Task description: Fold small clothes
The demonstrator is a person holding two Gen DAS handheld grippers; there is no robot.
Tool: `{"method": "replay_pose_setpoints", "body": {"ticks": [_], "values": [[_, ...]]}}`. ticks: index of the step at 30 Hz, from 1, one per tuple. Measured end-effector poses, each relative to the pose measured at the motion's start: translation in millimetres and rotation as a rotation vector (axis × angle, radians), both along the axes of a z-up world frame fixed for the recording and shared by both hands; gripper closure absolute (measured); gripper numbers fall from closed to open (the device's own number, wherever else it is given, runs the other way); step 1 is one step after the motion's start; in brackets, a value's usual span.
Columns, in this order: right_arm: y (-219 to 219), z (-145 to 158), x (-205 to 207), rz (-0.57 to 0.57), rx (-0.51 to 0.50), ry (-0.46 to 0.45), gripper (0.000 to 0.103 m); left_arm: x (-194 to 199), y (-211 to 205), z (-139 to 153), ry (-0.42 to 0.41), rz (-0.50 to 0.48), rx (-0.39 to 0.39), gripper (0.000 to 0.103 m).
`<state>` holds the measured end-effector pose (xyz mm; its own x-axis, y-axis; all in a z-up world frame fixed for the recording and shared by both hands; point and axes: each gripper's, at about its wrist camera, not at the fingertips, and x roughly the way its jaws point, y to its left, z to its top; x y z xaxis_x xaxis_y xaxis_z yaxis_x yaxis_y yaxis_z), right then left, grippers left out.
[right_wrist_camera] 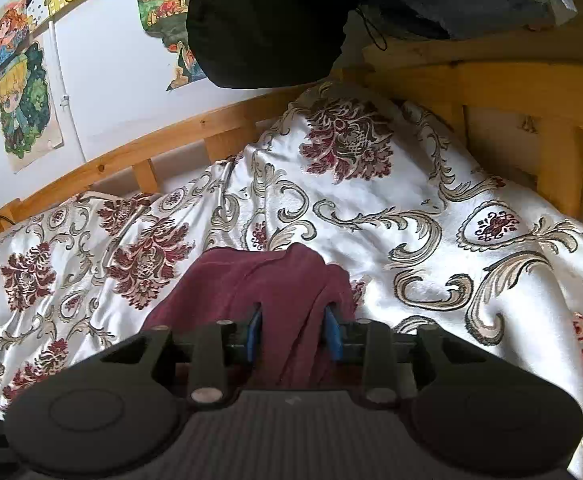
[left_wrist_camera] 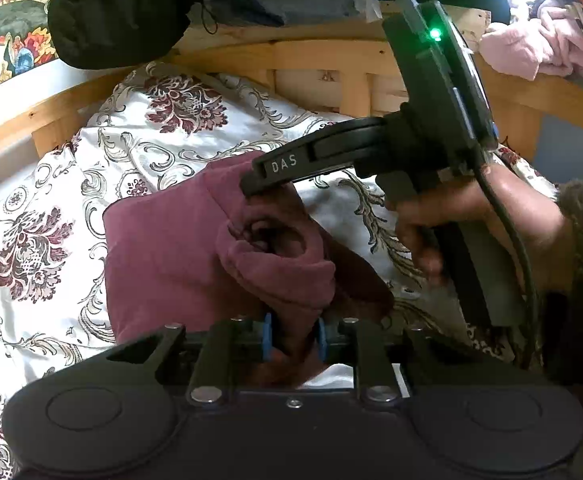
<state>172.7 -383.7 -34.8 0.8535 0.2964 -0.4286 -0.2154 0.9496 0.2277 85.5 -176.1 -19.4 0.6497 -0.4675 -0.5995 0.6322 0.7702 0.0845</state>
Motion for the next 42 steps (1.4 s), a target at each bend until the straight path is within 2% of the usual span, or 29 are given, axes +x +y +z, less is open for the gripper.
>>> {"method": "replay_pose_setpoints", "body": {"ticks": [5, 9, 12, 15, 16, 20, 22, 26, 28, 33, 35, 38, 39, 40, 42], "values": [[2, 0, -2, -0.012, -0.037, -0.033, 0.058, 1, 8, 2, 0.038, -0.009, -0.051, 0.069], [10, 2, -9, -0.017, -0.136, -0.115, 0.055, 1, 16, 4, 0.083, -0.01, -0.108, 0.061], [10, 6, -15, -0.03, -0.157, -0.125, 0.048, -1, 26, 9, 0.109, -0.014, -0.176, 0.039], [-1, 12, -17, -0.062, -0.101, -0.113, 0.035, -5, 41, 16, 0.097, 0.004, -0.256, 0.022], [-7, 12, -17, -0.069, -0.066, -0.103, 0.03, -6, 45, 19, 0.087, 0.018, -0.27, 0.02], [-30, 6, -8, -0.039, 0.167, -0.006, 0.029, -5, 63, 24, 0.051, 0.128, -0.321, 0.003], [-34, 0, -1, -0.014, 0.245, 0.031, 0.032, -2, 73, 25, 0.047, 0.2, -0.34, 0.001], [-27, -9, 11, 0.005, 0.233, 0.038, 0.048, 8, 86, 21, 0.097, 0.347, -0.338, 0.001], [-23, -10, 17, 0.009, 0.218, 0.013, 0.068, 15, 93, 18, 0.13, 0.402, -0.337, 0.001], [-18, -2, 14, -0.033, 0.144, -0.097, 0.083, 23, 109, 12, 0.186, 0.496, -0.317, 0.001], [-22, 2, 11, -0.063, 0.125, -0.12, 0.083, 24, 113, 9, 0.202, 0.516, -0.307, 0.001], [-28, 7, 6, -0.064, 0.135, -0.07, 0.079, 27, 114, 6, 0.227, 0.523, -0.294, 0.001], [-29, 7, 2, -0.062, 0.137, -0.043, 0.073, 27, 113, 5, 0.23, 0.524, -0.286, 0.001], [-30, 7, -5, -0.055, 0.146, -0.011, 0.062, 28, 113, 4, 0.231, 0.526, -0.273, 0.001], [-28, 7, -20, -0.026, 0.161, 0.043, 0.05, 27, 110, 2, 0.232, 0.537, -0.235, 0.001]]}}
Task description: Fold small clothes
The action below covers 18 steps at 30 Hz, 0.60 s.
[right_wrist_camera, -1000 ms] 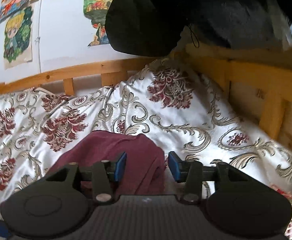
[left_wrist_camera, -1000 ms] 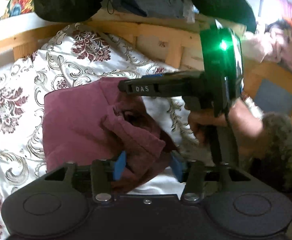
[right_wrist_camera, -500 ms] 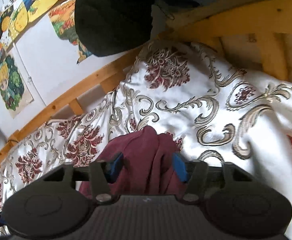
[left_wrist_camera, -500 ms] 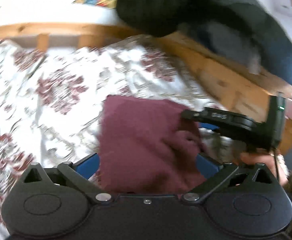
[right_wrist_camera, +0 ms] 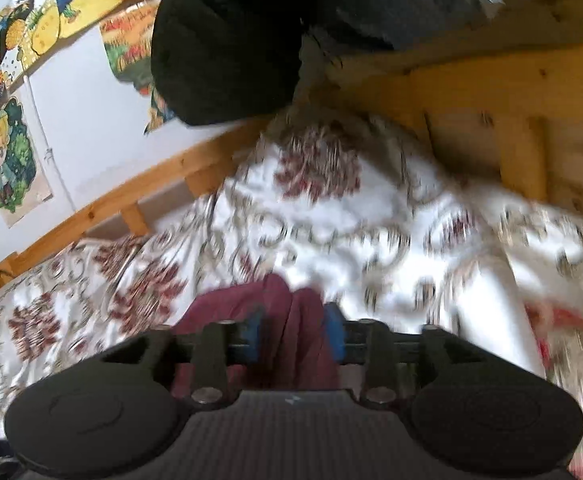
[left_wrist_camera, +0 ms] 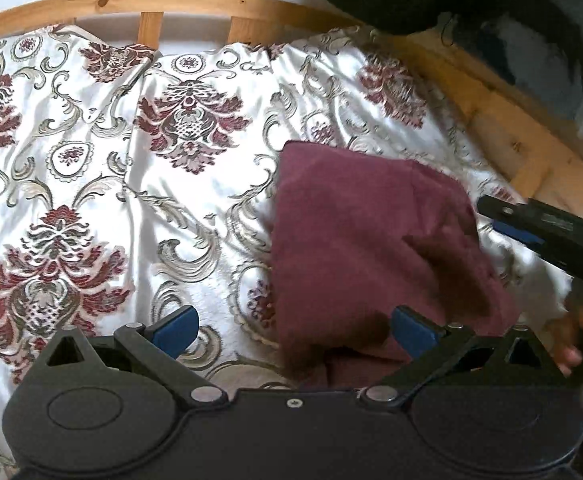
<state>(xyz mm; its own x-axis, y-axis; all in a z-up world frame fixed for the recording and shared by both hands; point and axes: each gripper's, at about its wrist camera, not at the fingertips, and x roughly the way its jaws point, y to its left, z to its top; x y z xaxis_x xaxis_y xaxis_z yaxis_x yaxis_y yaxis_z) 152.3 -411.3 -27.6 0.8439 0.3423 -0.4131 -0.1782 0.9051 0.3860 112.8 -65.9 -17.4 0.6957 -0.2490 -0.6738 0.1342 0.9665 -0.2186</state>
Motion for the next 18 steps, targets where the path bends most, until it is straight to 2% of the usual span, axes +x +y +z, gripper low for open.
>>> {"method": "replay_pose_setpoints", "body": {"ticks": [1, 2, 4, 7, 11, 15, 17, 18], "values": [[1, 0, -7, 0.023, 0.006, 0.029, 0.045, 1, -1, -2, 0.014, 0.001, 0.019, 0.001], [4, 0, -13, 0.04, 0.012, 0.058, 0.043, 2, -3, -5, 0.03, -0.004, 0.027, 0.001], [7, -2, -25, 0.062, 0.04, 0.102, 0.042, 4, -3, -11, 0.064, -0.018, 0.01, 0.001], [12, -7, -40, 0.087, 0.135, 0.169, 0.041, 5, -5, -16, 0.098, -0.041, 0.018, 0.001], [19, -9, -55, 0.11, 0.158, 0.191, 0.034, 3, -8, -19, 0.108, -0.047, 0.06, 0.001], [22, -12, -52, 0.112, 0.153, 0.207, 0.03, 1, -3, -16, 0.09, -0.03, 0.021, 0.001], [22, -14, -50, 0.11, 0.151, 0.212, 0.04, 0, -1, -13, 0.072, -0.017, 0.002, 0.001], [22, -16, -49, 0.113, 0.154, 0.218, 0.061, -1, 0, -11, 0.063, -0.011, -0.005, 0.001]]}}
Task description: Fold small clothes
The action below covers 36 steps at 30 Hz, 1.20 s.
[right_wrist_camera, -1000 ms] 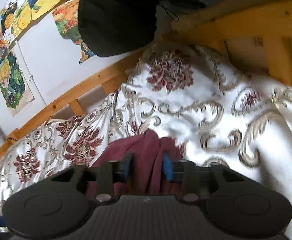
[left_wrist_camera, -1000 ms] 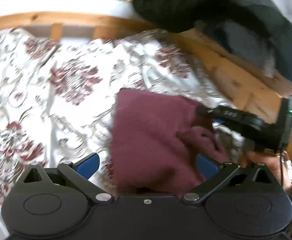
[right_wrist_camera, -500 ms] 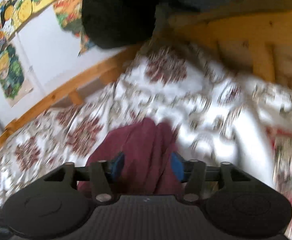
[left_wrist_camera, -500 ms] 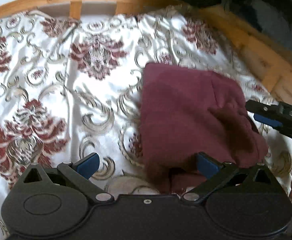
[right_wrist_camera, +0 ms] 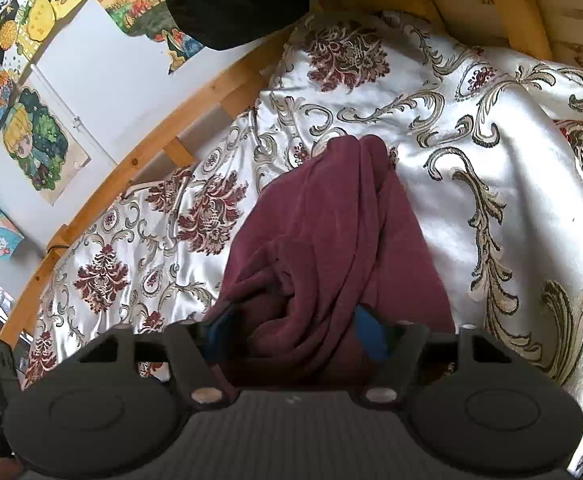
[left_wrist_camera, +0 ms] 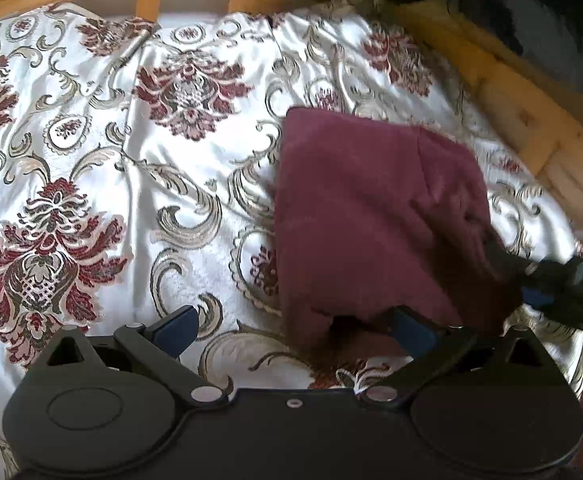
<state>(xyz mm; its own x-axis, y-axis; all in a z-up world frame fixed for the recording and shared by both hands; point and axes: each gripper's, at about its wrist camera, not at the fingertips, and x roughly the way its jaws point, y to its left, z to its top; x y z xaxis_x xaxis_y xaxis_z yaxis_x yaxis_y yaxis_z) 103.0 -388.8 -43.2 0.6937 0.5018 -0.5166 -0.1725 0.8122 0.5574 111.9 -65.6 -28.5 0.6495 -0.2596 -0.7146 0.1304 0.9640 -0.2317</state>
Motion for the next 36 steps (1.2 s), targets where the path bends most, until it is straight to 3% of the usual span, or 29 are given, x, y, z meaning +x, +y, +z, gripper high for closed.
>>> {"method": "replay_pose_setpoints", "body": {"ticks": [1, 6, 13, 23, 24, 28, 29, 31, 36], "values": [[0, -1, 0, -0.012, -0.01, 0.01, 0.081, 0, 1, 2, -0.009, 0.007, -0.007, 0.001], [-9, 7, -4, -0.006, -0.033, 0.003, 0.094, -2, 7, 8, -0.044, 0.04, -0.048, 0.001], [-29, 22, -16, -0.044, -0.076, -0.032, 0.095, 5, 7, 19, -0.118, 0.046, -0.075, 0.001], [-32, 14, -12, -0.037, -0.12, -0.005, 0.095, 23, 9, -17, 0.019, 0.041, -0.083, 0.001], [-32, 14, -12, -0.042, -0.118, -0.006, 0.093, 22, 9, -19, 0.02, 0.043, -0.081, 0.001], [-37, 16, -13, -0.078, -0.099, -0.025, 0.061, 20, 5, -20, 0.01, 0.038, -0.051, 0.001], [-39, 16, -13, -0.086, -0.089, -0.031, 0.059, 20, 4, -20, 0.008, 0.036, -0.041, 0.001], [-38, 18, -13, -0.092, -0.071, -0.053, 0.045, 19, 2, -21, 0.007, 0.033, -0.033, 0.001], [-19, 26, -18, -0.027, -0.118, -0.141, 0.016, 19, -1, -22, 0.011, 0.034, -0.031, 0.001]]}}
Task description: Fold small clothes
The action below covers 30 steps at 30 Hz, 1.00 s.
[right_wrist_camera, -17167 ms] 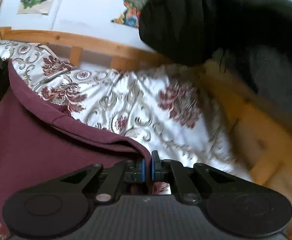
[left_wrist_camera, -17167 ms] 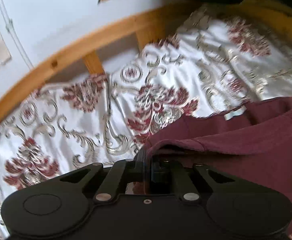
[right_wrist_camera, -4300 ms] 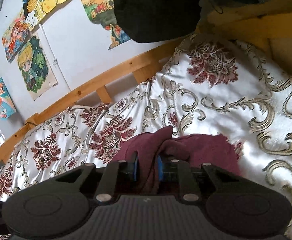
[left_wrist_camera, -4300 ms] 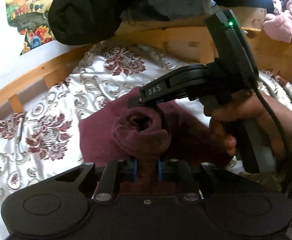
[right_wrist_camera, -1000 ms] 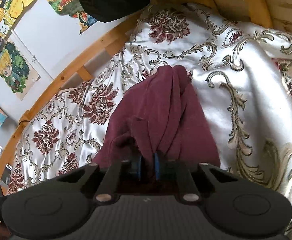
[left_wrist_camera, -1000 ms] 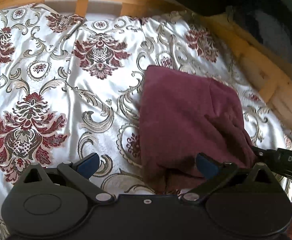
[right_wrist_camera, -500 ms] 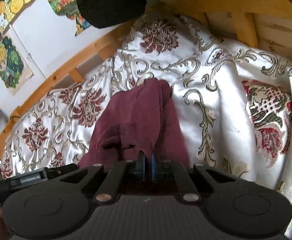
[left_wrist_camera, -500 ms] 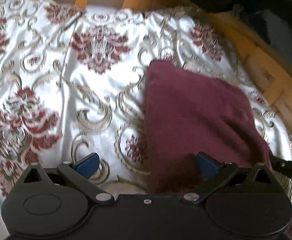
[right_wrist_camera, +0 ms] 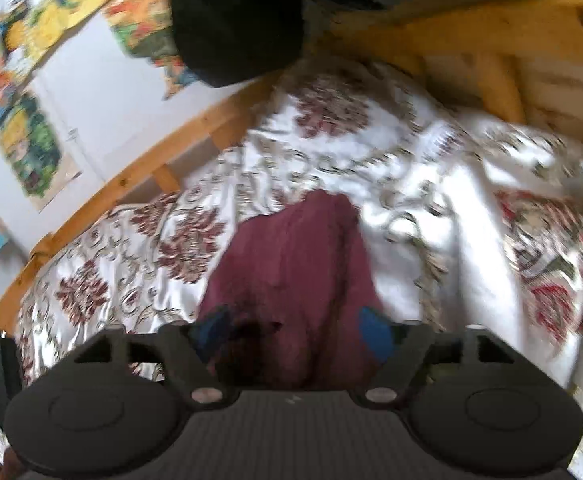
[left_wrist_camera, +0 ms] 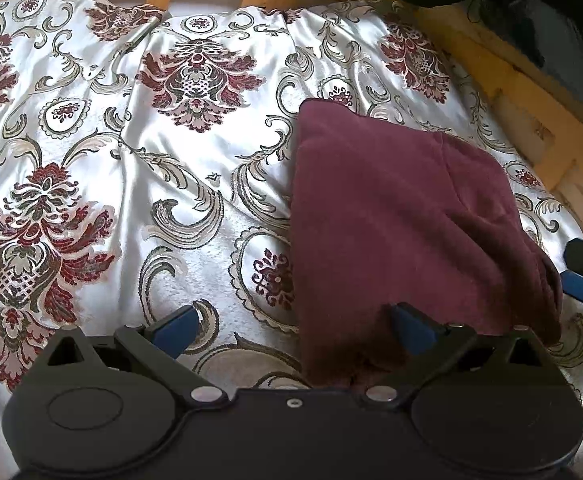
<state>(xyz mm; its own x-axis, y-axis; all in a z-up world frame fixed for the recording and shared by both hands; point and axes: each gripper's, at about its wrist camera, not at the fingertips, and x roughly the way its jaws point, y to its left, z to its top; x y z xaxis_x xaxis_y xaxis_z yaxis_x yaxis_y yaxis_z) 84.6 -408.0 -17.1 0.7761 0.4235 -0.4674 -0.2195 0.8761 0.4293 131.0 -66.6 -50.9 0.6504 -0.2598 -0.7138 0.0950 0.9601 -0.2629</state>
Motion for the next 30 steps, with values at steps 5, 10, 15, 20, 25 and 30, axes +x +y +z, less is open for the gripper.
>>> {"method": "replay_pose_setpoints", "body": {"ticks": [5, 10, 15, 20, 25, 30], "values": [[22, -4, 1, 0.04, -0.107, 0.032, 0.013, 0, 0, -2, 0.006, 0.006, -0.004, 0.001], [27, -21, 11, 0.007, -0.294, 0.16, 0.003, 0, -1, -3, 0.015, 0.002, -0.012, 0.001], [21, -27, 11, 0.017, -0.344, 0.181, 0.001, -1, 2, 2, -0.011, -0.006, -0.031, 0.001], [13, -26, 14, 0.057, -0.32, 0.191, 0.001, 1, 11, 14, -0.09, 0.012, -0.114, 0.001], [-13, -14, 12, 0.079, -0.077, 0.146, 0.0, 14, -1, -7, 0.02, -0.068, -0.089, 0.001], [-25, -10, 14, 0.026, 0.107, 0.052, 0.001, 14, 0, -19, 0.037, -0.053, -0.121, 0.001]]}}
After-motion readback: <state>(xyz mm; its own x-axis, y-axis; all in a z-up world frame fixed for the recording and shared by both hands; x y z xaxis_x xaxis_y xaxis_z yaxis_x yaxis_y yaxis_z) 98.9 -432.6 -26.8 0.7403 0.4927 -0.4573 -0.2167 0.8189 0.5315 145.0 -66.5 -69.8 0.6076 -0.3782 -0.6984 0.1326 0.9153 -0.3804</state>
